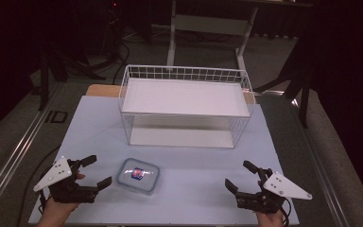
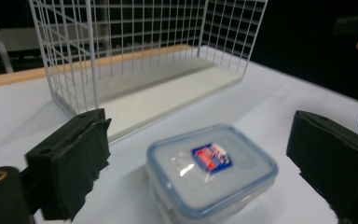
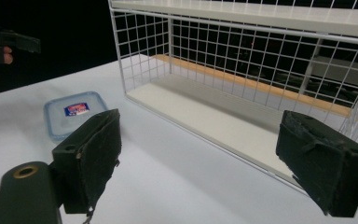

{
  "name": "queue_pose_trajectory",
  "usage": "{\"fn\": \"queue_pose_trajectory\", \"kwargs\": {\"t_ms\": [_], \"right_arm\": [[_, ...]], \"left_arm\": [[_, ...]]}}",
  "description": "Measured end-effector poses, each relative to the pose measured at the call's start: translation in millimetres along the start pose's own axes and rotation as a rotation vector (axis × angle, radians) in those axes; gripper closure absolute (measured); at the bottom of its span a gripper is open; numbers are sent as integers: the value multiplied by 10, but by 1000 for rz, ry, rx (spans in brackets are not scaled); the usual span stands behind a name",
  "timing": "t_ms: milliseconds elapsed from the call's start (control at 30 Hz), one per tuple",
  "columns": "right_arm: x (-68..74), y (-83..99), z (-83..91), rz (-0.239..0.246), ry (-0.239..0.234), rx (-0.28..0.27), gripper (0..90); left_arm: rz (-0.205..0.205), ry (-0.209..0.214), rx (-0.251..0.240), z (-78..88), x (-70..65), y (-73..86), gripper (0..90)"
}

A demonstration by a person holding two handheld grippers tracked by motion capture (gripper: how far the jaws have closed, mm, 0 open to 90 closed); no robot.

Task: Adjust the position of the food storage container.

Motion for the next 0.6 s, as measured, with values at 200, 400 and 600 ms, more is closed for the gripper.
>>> {"fn": "queue_pose_trajectory", "kwargs": {"t_ms": [200, 400, 600], "right_arm": [[7, 7, -31, -1, -11, 7, 140], [5, 17, -41, -13, -19, 13, 140], [2, 23, -52, -18, -28, 15, 140]], "left_arm": [[-7, -23, 73, -77, 131, 85, 263], [-12, -58, 156, -156, 247, 157, 310], [-18, -39, 244, -232, 284, 237, 483]]}}
Point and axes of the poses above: each handheld gripper's, and its own axes: z roughly backward along the jaws, y roughly out of its underside, x roughly to its left, the point moved 4 cm from there along -z, roughly forward along the jaws, and after that the axes turned 10 degrees about x, right-handed, at the moved point
